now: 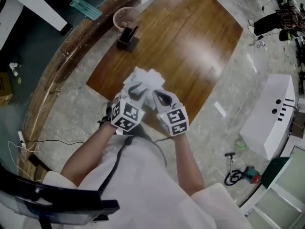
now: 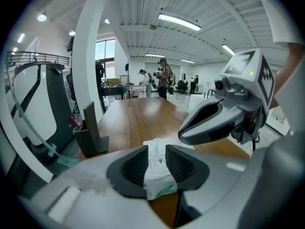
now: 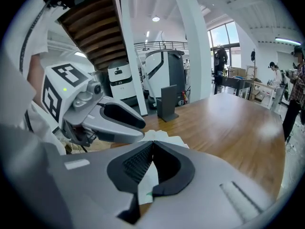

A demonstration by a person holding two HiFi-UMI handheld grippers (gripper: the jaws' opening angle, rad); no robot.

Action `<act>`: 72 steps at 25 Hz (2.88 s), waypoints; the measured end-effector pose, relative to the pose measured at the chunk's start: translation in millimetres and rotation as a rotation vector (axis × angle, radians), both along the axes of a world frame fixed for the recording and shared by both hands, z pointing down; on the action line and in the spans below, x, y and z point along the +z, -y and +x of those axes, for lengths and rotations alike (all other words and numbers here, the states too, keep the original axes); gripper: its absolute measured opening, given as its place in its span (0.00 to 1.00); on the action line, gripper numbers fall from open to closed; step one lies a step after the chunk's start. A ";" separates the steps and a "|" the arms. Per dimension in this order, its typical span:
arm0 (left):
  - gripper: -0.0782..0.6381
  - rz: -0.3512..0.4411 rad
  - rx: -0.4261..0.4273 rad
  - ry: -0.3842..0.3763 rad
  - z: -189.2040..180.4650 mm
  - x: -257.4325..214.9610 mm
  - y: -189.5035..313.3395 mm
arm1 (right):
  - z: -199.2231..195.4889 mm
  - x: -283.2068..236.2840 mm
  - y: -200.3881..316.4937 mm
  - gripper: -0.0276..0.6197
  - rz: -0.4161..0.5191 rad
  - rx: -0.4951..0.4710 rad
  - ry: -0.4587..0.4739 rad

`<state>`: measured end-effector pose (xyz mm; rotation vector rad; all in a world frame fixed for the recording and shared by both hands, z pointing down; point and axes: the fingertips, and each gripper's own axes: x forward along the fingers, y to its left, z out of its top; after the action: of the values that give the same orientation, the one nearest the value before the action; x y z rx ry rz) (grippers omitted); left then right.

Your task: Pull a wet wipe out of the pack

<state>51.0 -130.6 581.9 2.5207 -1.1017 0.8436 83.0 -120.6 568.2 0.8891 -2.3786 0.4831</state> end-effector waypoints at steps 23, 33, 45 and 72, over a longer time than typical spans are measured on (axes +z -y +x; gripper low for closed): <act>0.12 -0.165 -0.134 -0.039 -31.2 37.2 18.2 | -5.2 25.8 8.8 0.13 -0.029 0.039 -0.024; 0.13 -0.185 -0.106 -0.037 -32.5 40.7 16.3 | -21.8 42.0 10.2 0.16 -0.018 -0.029 -0.117; 0.13 -0.193 -0.101 -0.040 -31.5 41.2 12.6 | -25.7 57.0 11.2 0.15 -0.038 -0.057 -0.171; 0.14 -0.165 -0.042 -0.071 -41.2 18.9 6.9 | -18.4 31.2 7.7 0.06 0.007 0.047 -0.148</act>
<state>9.8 -137.4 600.8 2.3651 -1.0150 0.7927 64.6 -128.3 599.4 0.9516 -2.2315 0.4122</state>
